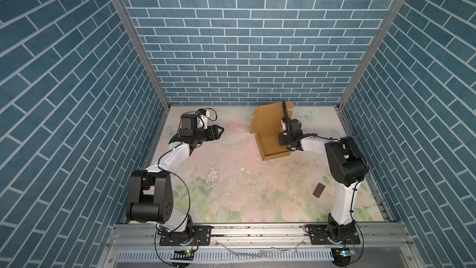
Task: Assemble paper box
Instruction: Fold the bottom flaps of a flat cardboard box at the center of the table.
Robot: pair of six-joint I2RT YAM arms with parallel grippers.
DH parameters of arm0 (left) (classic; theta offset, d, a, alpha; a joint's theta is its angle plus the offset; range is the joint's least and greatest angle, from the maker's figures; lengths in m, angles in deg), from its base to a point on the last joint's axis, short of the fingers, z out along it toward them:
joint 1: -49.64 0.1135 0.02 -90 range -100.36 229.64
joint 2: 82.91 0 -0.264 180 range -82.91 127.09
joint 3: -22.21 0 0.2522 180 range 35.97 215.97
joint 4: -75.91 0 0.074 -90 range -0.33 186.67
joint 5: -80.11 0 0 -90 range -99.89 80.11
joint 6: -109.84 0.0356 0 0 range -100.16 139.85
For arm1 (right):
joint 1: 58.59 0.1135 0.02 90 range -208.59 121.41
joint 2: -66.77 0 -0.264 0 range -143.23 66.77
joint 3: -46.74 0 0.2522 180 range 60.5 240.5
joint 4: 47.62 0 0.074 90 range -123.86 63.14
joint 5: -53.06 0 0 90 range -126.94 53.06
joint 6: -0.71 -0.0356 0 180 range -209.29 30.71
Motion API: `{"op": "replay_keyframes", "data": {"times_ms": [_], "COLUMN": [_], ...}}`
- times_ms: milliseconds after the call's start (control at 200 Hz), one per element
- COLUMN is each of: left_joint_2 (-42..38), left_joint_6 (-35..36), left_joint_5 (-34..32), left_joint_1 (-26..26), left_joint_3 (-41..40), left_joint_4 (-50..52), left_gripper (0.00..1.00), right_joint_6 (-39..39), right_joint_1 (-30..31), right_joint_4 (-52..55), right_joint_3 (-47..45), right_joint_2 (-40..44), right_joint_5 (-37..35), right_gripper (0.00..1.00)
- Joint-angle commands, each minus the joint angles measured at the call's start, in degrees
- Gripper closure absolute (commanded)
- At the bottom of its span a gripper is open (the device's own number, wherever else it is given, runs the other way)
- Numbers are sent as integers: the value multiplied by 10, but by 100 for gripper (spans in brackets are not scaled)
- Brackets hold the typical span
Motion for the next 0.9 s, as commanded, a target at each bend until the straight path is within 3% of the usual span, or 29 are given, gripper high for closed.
{"op": "replay_keyframes", "data": {"times_ms": [0,30,335,425,530,890], "left_joint_2": [-4,-5,-2,2,-1,9], "left_joint_6": [0,-2,-2,-1,-4,-6], "left_joint_5": [1,5,7,-4,6,4], "left_joint_1": [6,6,8,10,10,17], "left_joint_3": [-1,-3,-7,-8,-4,-10], "left_joint_4": [2,-1,-12,-10,-6,-19], "left_gripper": [33,33,33,33,33,33], "right_joint_6": [-4,-2,8,1,-22,-106], "right_joint_1": [4,4,4,4,4,4], "right_joint_4": [44,45,60,71,116,197], "right_joint_3": [-7,-7,-16,-17,-20,-106], "right_joint_2": [-34,-31,18,36,65,161], "right_joint_5": [11,8,-9,-8,1,41], "right_gripper": [95,100,100,78,64,59]}}
